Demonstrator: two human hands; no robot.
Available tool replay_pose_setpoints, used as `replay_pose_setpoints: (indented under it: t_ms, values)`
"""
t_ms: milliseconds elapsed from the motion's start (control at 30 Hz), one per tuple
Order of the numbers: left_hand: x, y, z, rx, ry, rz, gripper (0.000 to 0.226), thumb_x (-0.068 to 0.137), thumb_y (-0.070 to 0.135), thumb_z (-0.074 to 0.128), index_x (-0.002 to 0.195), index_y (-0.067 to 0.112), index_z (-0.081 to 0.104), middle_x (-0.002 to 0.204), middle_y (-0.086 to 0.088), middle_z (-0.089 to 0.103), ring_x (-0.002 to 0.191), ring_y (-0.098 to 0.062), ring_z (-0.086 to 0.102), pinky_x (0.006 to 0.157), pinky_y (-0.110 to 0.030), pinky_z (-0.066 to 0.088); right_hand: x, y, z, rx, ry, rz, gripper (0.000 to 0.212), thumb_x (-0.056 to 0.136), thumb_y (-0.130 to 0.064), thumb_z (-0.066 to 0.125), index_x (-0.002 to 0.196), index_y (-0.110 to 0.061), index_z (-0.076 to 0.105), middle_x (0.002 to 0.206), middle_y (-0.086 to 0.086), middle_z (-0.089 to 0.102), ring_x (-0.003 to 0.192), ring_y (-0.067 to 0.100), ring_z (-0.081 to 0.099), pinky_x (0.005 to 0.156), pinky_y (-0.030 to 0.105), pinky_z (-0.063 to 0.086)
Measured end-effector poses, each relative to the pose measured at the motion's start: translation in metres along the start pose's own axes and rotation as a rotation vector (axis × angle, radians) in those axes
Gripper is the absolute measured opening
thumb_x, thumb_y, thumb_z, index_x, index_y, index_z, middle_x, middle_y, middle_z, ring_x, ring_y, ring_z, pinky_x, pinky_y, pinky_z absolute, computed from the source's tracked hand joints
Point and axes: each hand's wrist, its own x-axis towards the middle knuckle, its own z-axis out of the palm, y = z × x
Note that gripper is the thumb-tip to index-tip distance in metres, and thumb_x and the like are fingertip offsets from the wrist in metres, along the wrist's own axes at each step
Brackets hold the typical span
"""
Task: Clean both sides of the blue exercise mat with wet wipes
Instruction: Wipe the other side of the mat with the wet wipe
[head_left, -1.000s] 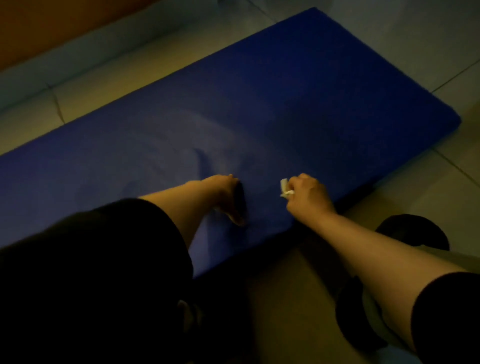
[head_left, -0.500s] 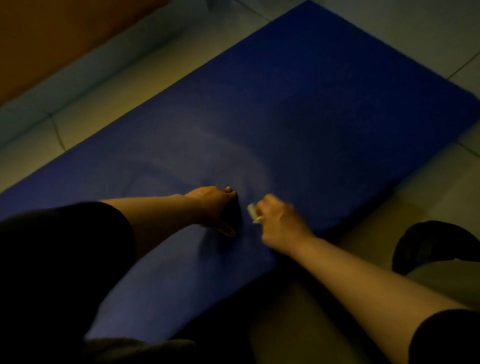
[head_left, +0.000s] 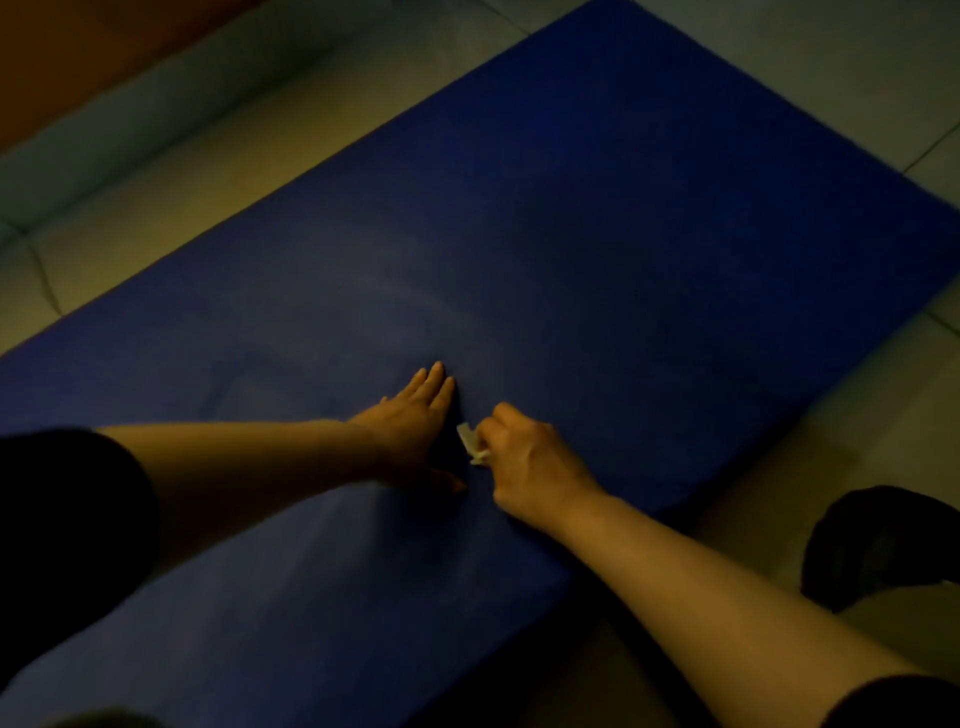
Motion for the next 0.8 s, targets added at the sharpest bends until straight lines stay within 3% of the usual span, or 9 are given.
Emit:
replay_pose_setpoints:
  t_ms: [100,167,300,400,433,500,633,733,800]
  values:
    - [0.004,0.002,0.015,-0.045,0.086,-0.008,0.126,0.074,0.061,0.069,0.151,0.01,-0.017,0.157,-0.007,-0.028,0.146,-0.024,-0.019,0.119,-0.052,0.007,0.018,0.043,-0.014,-0.012,0.165,0.148,0.008,0.081,0.0,0.059,0.088,-0.003,0.063,0.097,0.016,0.054,0.081,0.039,0.057,0.067,0.04,0.044]
    - [0.002,0.001,0.016,-0.079,0.116,0.005,0.126,0.073,0.06,0.07,0.151,0.012,-0.017,0.157,-0.005,-0.028,0.146,-0.022,-0.019,0.119,-0.051,0.005,0.02,0.055,-0.016,-0.035,0.263,0.243,0.008,0.079,0.004,0.059,0.083,0.0,0.062,0.092,0.017,0.054,0.073,0.04,0.057,0.059,0.039,0.044]
    - [0.003,-0.004,0.021,-0.109,0.169,0.011,0.128,0.07,0.061,0.072,0.151,0.015,-0.016,0.157,-0.001,-0.026,0.146,-0.018,-0.018,0.12,-0.049,0.006,0.007,0.006,0.013,0.058,0.244,-0.018,0.005,0.073,-0.003,0.057,0.077,-0.007,0.06,0.076,0.014,0.053,0.052,0.035,0.053,0.042,0.032,0.04]
    - [0.002,-0.006,0.027,-0.13,0.227,0.006,0.127,0.069,0.063,0.072,0.151,0.019,-0.015,0.157,0.003,-0.025,0.146,-0.014,-0.017,0.121,-0.046,0.008,0.008,-0.004,0.022,0.105,0.093,-0.139,0.005,0.073,-0.003,0.058,0.072,-0.005,0.054,0.078,0.016,0.054,0.058,0.038,0.054,0.046,0.033,0.039]
    - [0.002,-0.008,0.028,-0.147,0.236,0.013,0.127,0.068,0.064,0.072,0.151,0.02,-0.014,0.157,0.004,-0.025,0.146,-0.013,-0.017,0.121,-0.046,0.008,0.016,0.005,0.017,0.091,0.083,-0.112,0.002,0.076,-0.004,0.058,0.074,-0.004,0.057,0.081,0.016,0.055,0.062,0.039,0.055,0.049,0.035,0.041]
    - [0.0,-0.011,0.028,-0.179,0.242,0.032,0.127,0.068,0.064,0.072,0.151,0.022,-0.014,0.156,0.008,-0.026,0.146,-0.011,-0.015,0.121,-0.045,0.008,0.031,0.03,0.004,0.036,0.217,-0.009,0.007,0.081,-0.006,0.058,0.076,-0.004,0.062,0.082,0.016,0.056,0.064,0.038,0.057,0.053,0.038,0.046]
    - [-0.005,-0.013,0.03,-0.25,0.306,0.037,0.13,0.064,0.066,0.074,0.152,0.026,-0.012,0.15,0.018,-0.025,0.146,-0.006,-0.011,0.121,-0.039,0.011,0.043,0.047,-0.005,-0.042,0.448,0.202,0.004,0.081,0.002,0.06,0.079,-0.001,0.062,0.082,0.019,0.054,0.058,0.039,0.055,0.049,0.038,0.043]
    - [-0.005,-0.016,0.04,-0.299,0.376,0.01,0.133,0.062,0.066,0.074,0.153,0.017,-0.011,0.158,0.007,-0.021,0.146,-0.007,-0.013,0.118,-0.027,0.009,0.03,0.008,0.021,0.016,0.381,-0.046,0.022,0.084,-0.014,0.05,0.096,-0.006,0.067,0.08,0.013,0.057,0.061,0.031,0.056,0.053,0.034,0.046]
    - [-0.006,-0.018,0.046,-0.306,0.4,0.013,0.132,0.064,0.065,0.072,0.152,0.009,-0.01,0.158,-0.002,-0.022,0.143,-0.008,-0.019,0.118,-0.024,0.004,0.024,-0.012,0.03,0.112,0.241,-0.241,0.021,0.081,-0.025,0.048,0.087,-0.011,0.062,0.075,0.01,0.056,0.062,0.023,0.053,0.056,0.03,0.042]
